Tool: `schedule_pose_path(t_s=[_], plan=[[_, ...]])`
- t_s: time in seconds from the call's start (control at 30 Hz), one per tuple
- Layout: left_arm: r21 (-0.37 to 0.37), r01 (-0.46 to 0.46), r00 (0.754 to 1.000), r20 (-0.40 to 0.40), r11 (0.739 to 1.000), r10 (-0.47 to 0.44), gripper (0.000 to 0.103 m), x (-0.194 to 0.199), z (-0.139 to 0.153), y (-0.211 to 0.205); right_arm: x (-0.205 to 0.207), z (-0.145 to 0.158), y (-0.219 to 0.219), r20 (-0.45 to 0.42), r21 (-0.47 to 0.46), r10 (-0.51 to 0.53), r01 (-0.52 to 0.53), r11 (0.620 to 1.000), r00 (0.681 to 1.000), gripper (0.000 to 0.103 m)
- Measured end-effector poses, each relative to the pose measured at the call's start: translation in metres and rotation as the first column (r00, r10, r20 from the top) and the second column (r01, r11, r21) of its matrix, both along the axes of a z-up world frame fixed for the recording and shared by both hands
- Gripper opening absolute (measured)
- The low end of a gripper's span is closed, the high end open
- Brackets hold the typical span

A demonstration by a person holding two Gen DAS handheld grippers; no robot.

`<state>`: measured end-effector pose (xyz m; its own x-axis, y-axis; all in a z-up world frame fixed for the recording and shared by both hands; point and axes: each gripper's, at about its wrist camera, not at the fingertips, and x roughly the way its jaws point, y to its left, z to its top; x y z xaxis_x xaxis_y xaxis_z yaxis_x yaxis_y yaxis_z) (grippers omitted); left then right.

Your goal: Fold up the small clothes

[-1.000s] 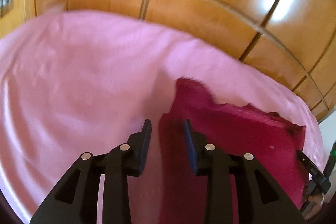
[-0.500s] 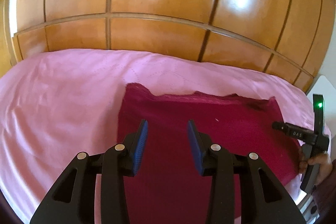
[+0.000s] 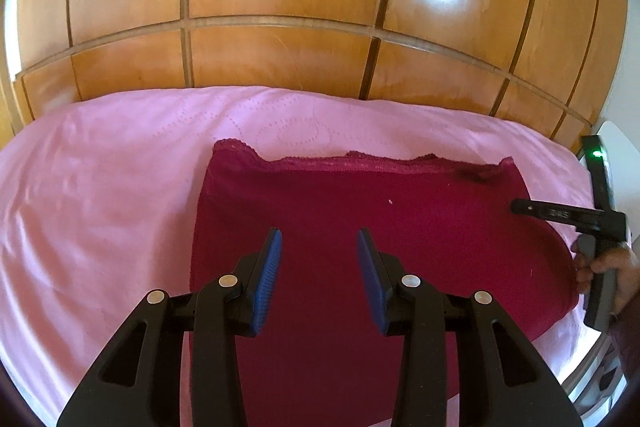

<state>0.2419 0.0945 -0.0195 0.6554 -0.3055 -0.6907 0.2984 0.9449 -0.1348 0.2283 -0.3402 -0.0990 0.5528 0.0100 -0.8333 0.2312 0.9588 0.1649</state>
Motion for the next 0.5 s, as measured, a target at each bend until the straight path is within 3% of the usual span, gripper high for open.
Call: schedule_pose_path(t_s=[0.07,0.13,0.23,0.27,0.3,0.5], plan=[[0.006,0.005,1.000,-0.007,1.000,-0.005,0.038,0.000,-0.002,-0.002,0.004,-0.010,-0.010,-0.018,0.036,-0.032,0.033,0.999,0.999,0.081],[0.009,0.006,1.000,-0.012,1.000,-0.006,0.038,-0.001,-0.004,-0.003,0.004,-0.016,-0.021,-0.023,0.116,-0.065,0.067,0.991,0.998,0.082],[0.016,0.010,1.000,-0.026,1.000,-0.009,0.040,-0.001,-0.009,-0.005,0.000,-0.013,-0.020,-0.018,0.118,-0.068,0.070,0.991,0.998,0.082],[0.017,0.010,1.000,-0.029,1.000,-0.010,0.057,0.000,-0.011,-0.004,-0.001,-0.012,-0.020,-0.019,0.119,-0.067,0.069,0.991,0.998,0.084],[0.011,0.004,1.000,-0.029,1.000,-0.004,0.068,-0.001,-0.012,-0.003,-0.005,-0.010,-0.021,-0.021,0.133,-0.063,0.065,0.989,0.998,0.084],[-0.120,0.002,0.994,-0.105,0.993,-0.015,0.068,-0.002,-0.022,0.015,-0.046,-0.010,-0.036,-0.020,0.265,0.032,-0.026,0.964,0.999,0.086]])
